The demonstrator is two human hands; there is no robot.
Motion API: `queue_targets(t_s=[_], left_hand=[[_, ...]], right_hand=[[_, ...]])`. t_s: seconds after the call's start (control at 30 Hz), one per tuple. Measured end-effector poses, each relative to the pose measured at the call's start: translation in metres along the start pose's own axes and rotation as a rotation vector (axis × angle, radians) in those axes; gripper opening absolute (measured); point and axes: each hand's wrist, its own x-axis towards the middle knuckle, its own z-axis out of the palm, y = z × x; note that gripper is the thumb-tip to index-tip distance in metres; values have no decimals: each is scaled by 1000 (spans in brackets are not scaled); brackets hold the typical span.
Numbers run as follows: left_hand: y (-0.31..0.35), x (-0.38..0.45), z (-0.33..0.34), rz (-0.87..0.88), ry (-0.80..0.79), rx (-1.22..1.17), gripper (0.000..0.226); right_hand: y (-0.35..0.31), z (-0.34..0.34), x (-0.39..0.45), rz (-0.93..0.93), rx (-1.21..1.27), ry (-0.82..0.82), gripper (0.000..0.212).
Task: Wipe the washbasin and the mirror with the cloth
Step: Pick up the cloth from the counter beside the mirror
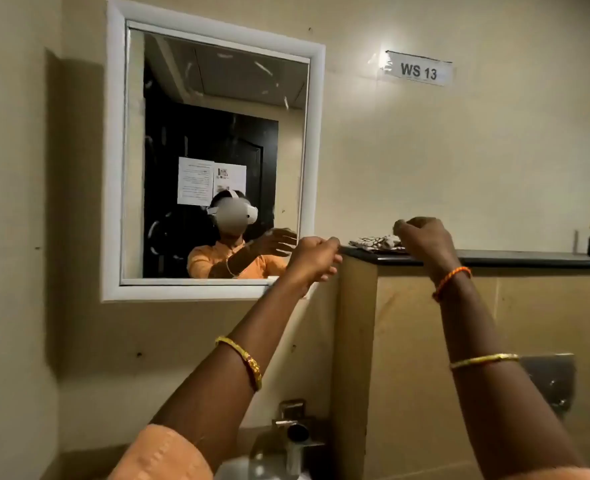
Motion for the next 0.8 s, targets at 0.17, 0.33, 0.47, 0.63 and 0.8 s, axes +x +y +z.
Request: queue_targets(t_s=[0.17, 0.33, 0.47, 0.63, 0.8], left_hand=[[9, 63, 49, -51, 41, 49, 23], [12, 111, 87, -142, 18, 70, 24], [12, 130, 98, -218, 84, 30, 20], [15, 127, 77, -350, -7, -207, 28], [3, 76, 43, -251, -96, -401, 26]], right_hand=[[42, -2, 89, 197, -127, -75, 31], [67, 10, 140, 204, -186, -258, 39], [64, 9, 150, 277, -189, -371, 34], [55, 6, 150, 247, 274, -367, 18], [39, 15, 123, 181, 534, -516, 12]])
